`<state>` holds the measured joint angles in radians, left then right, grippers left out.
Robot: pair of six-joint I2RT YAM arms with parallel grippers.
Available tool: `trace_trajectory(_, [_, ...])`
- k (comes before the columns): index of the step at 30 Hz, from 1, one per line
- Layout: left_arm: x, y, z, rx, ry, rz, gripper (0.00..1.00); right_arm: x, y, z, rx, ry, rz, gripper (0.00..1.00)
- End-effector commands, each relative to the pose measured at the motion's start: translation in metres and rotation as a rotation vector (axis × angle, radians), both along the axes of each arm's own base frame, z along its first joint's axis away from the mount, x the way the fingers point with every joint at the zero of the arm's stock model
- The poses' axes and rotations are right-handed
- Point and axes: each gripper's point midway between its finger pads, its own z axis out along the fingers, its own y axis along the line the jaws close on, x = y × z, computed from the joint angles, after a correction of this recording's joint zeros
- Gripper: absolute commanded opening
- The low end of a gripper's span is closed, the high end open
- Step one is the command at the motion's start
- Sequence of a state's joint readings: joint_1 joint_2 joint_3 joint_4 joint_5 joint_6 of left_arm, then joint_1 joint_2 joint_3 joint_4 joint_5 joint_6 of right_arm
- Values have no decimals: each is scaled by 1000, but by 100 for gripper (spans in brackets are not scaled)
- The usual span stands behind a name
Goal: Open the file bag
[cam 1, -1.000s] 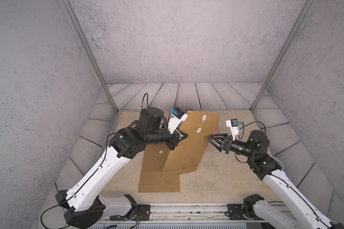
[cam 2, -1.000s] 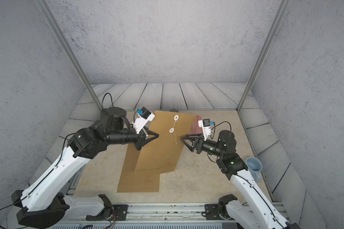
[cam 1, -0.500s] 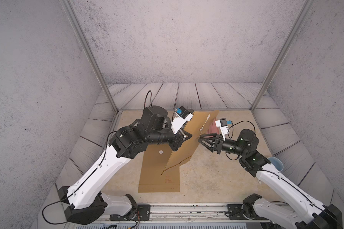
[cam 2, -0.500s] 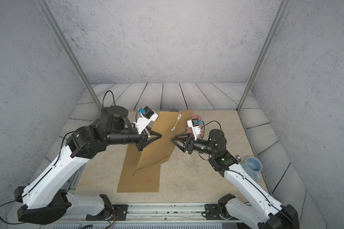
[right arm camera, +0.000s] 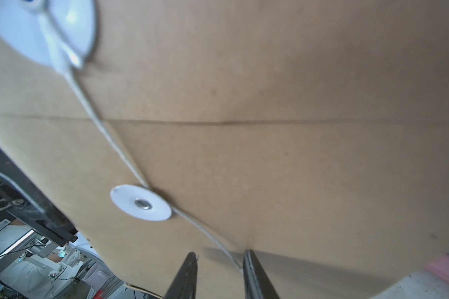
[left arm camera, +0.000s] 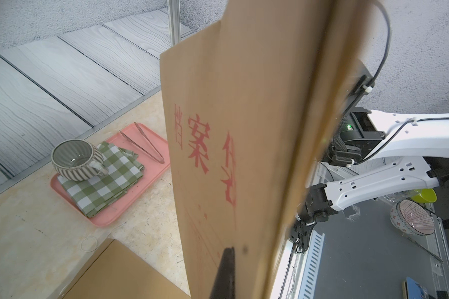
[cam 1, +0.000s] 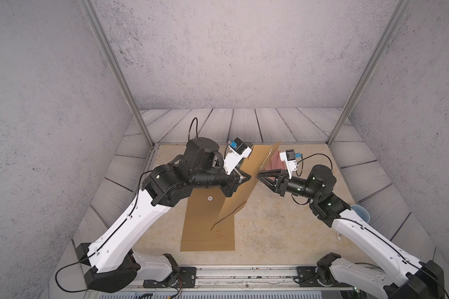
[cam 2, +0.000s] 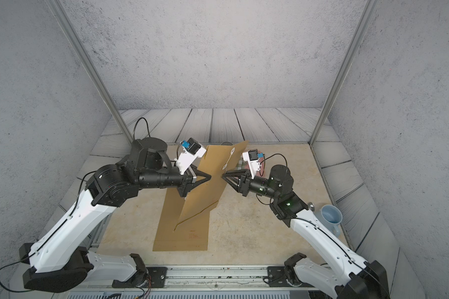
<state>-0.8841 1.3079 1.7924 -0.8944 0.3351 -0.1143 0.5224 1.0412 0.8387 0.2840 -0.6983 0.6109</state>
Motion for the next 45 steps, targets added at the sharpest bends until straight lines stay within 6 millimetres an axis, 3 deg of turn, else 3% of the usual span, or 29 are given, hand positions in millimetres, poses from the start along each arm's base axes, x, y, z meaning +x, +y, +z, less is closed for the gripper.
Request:
trace_trajectory(1, [-6,1,17,-46,-19,-11,0,6,1,8,-5,-34,-36,37])
trace_trajectory(8, [-8,3,17,-48,-22,-9,0,7,11,7,-23,-40,-35,25])
trace_trajectory(15, [2,7,11,-32,-34,46,0,9,9,6,-45,-39,-63,1])
trace_trajectory(22, [39,26,-4,35,-77,275,0,10,-18,-8,-149,-23,-208,0])
trace_trajectory(25, [40,21,-9,7,-70,272,0,11,-33,-9,-211,-36,-283,0])
trace_trajectory(29, [35,5,-20,-39,-14,214,0,12,-39,4,-260,-60,-310,0])
trace_trajectory(39, [34,-17,-48,-100,102,174,0,11,-26,40,-255,-120,-247,0])
trace_trajectory(45, [48,-18,-56,-135,136,227,0,-12,-5,35,-258,-122,-154,0])
